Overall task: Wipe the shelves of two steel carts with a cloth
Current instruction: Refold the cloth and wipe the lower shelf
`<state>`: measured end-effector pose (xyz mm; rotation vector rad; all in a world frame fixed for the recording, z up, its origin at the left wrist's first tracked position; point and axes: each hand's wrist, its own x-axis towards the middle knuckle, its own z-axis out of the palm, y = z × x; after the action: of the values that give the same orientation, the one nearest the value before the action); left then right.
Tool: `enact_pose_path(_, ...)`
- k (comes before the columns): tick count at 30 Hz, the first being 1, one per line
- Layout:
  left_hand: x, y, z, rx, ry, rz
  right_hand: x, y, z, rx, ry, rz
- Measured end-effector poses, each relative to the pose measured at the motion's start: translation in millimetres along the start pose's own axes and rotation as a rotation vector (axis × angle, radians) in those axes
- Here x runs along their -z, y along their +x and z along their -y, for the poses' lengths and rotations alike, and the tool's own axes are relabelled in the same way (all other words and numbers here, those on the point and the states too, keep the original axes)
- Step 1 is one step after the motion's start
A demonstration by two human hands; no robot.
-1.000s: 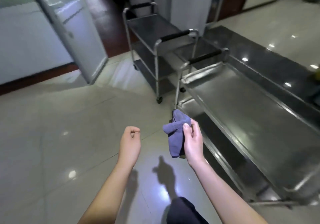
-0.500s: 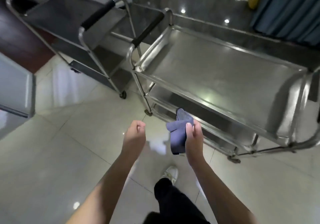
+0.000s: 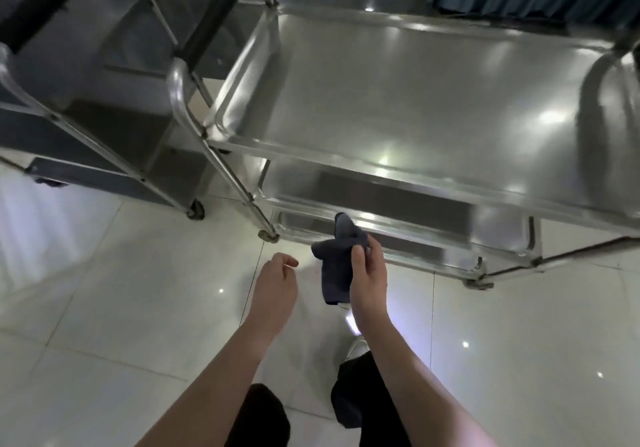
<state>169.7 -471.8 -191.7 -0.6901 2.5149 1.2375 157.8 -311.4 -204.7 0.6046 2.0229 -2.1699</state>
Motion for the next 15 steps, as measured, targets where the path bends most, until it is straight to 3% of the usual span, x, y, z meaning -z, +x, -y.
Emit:
enact_pose_path(5,-41,72,95,-0.075,0.058,0.000,-13,25,-105,0.122,0.004,-0.078)
enact_pose_path(9,-85,128,164,-0.169,0.009,-0.021,-15,60,-185,0.103,0.084,-0.181)
enact_pose_path(15,-145,202,223,-0.246,0.001,-0.045,-16,121,-287,0.210,0.123,-0.270)
